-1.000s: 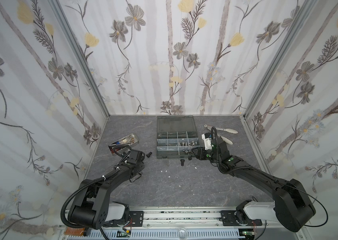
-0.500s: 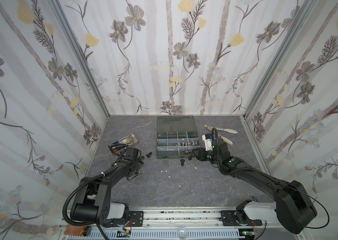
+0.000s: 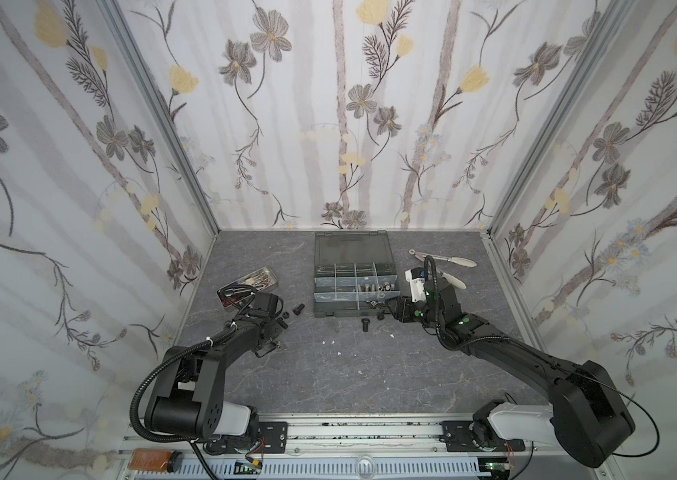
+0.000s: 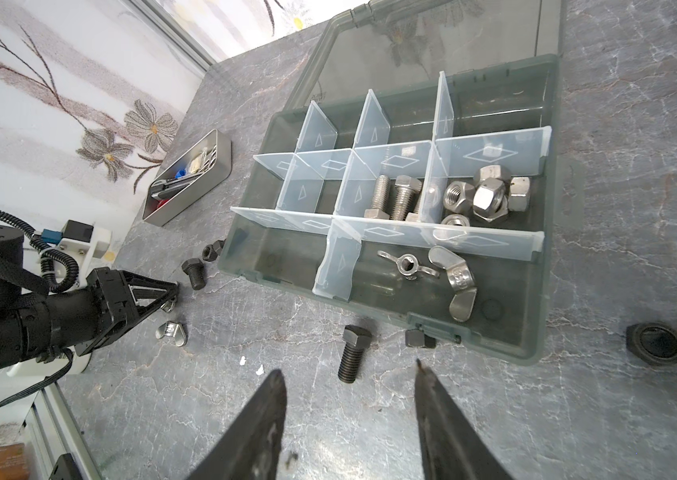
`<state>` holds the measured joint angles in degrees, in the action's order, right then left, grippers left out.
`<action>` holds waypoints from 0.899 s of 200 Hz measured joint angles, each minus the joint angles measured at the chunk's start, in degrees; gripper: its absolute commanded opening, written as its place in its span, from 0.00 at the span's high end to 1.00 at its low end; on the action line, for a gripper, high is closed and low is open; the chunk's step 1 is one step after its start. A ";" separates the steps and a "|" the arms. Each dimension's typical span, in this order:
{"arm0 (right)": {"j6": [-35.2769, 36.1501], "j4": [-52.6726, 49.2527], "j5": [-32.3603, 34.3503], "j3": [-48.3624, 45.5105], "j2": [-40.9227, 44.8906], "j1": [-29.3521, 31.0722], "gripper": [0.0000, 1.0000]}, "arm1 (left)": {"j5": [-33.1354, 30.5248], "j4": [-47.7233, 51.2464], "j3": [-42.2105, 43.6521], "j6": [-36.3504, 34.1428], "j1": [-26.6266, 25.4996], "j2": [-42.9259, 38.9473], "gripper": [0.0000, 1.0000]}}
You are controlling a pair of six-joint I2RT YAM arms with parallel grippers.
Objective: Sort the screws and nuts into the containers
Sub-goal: 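Close the left gripper on a silver wing nut while the right arm withdraws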
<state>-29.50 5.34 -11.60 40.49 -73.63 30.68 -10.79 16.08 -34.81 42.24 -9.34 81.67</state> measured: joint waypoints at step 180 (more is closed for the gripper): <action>-0.04 -1.46 0.00 -0.59 3.43 -1.95 0.48 | 2.91 10.27 -12.81 -0.31 -12.57 -6.49 0.91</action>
<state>-29.54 3.88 -11.60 39.90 -70.19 28.73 -7.88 26.35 -47.62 41.93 -21.91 75.18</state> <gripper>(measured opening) 0.516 0.134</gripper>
